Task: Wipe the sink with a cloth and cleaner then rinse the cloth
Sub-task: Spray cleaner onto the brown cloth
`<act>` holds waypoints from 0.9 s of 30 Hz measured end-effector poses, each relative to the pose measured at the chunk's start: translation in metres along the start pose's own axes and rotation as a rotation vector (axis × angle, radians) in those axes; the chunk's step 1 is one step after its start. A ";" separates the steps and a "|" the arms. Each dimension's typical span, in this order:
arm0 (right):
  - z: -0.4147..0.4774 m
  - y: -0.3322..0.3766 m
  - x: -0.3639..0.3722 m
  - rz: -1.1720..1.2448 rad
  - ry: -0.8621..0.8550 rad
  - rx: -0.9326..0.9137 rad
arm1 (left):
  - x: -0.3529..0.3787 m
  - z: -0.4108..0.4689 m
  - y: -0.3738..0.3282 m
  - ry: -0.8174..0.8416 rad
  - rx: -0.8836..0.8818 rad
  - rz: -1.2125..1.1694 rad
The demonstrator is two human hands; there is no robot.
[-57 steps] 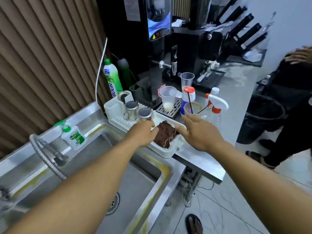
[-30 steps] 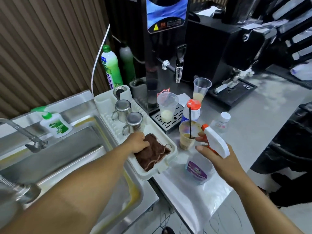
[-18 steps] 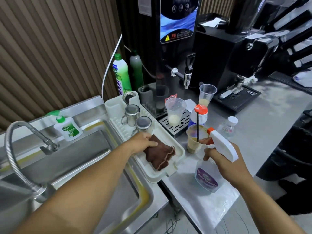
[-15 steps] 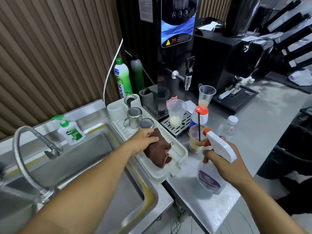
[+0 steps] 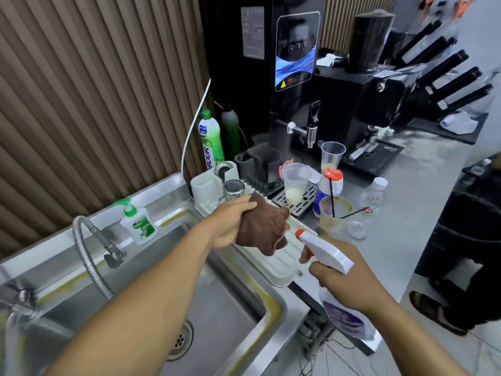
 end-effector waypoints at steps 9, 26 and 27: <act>0.004 0.014 0.025 -0.069 0.027 -0.017 | -0.005 -0.025 -0.019 0.070 -0.088 0.158; 0.034 0.018 -0.044 0.005 0.110 -0.065 | 0.017 -0.034 -0.050 -0.135 0.037 0.000; 0.036 0.018 -0.046 0.006 0.125 -0.069 | 0.017 -0.033 -0.051 -0.156 0.060 -0.013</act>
Point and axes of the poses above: each hand's wrist, its own z-axis towards the middle knuckle, its own x-axis out of the palm, y = z × x, the point moved 2 cm from there along z, towards the middle knuckle, and after that the axes turned 8 degrees about y, right-handed, at the moved point
